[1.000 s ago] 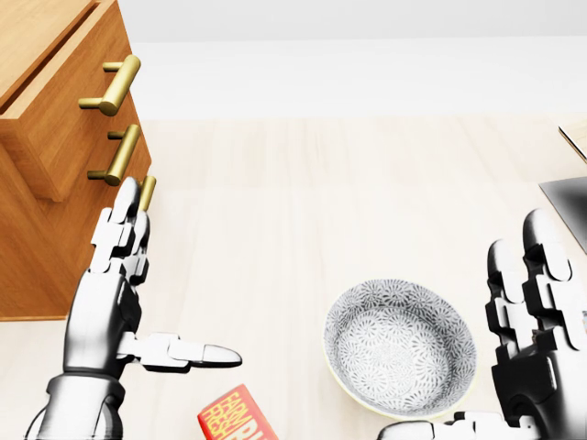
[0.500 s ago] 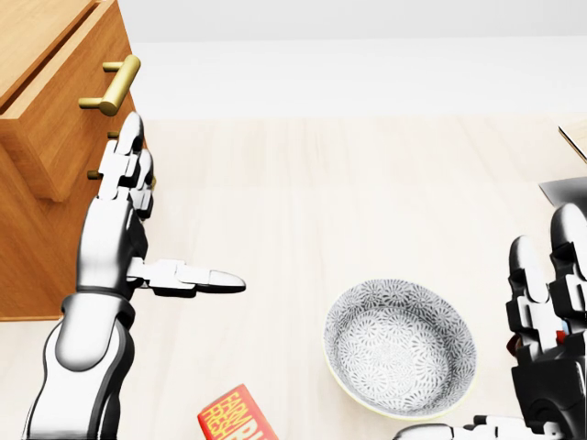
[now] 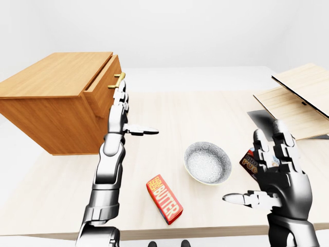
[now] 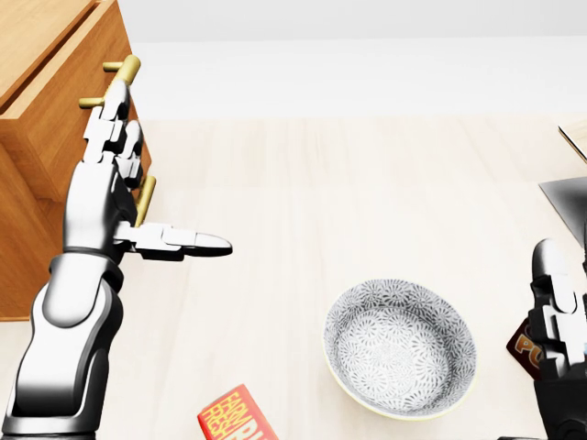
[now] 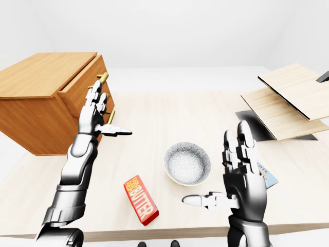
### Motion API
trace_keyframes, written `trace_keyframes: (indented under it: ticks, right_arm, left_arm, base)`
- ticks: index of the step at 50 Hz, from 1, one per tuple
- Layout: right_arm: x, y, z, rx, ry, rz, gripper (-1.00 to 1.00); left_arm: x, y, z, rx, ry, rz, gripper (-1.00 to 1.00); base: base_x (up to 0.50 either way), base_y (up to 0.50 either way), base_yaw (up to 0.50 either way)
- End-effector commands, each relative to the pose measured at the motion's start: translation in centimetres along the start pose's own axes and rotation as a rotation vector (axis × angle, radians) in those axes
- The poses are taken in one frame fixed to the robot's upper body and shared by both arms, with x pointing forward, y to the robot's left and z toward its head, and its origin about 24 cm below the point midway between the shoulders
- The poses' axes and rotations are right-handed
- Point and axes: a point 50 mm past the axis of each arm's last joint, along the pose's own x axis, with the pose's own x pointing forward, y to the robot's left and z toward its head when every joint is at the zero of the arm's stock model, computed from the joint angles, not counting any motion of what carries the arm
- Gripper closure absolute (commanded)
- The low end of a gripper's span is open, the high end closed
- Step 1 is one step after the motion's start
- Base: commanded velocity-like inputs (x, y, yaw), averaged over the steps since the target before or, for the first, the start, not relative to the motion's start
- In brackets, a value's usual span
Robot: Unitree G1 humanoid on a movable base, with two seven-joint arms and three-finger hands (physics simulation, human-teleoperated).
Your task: Close the top drawer of the cabinet and put the bowl on top of it.
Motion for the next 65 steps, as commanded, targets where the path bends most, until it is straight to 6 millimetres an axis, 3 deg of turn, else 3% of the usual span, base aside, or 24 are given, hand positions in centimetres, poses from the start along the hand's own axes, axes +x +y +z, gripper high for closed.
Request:
trace_keyframes:
  ticks: [1,49,65]
  right_arm:
    - [-0.4,-0.1,0.4,0.007,-0.013,0.001,-1.00]
    - [-0.1,0.4,-0.1,0.000,-0.001,0.010,-1.00]
    - [-0.2,0.4,0.0,0.001,-0.004,0.010,-1.00]
  left_arm:
    - [0.5,0.9,0.2,-0.013,-0.002,0.017,-1.00]
    - [1.9,4.6,-0.8,-0.020,0.073,0.105,-1.00]
    - [2.7,5.4,-2.1,-0.035,0.148,0.124,-1.00]
  base:
    - [0.00,0.00,0.00]
    - [0.00,0.00,0.00]
    - [0.00,0.00,0.00]
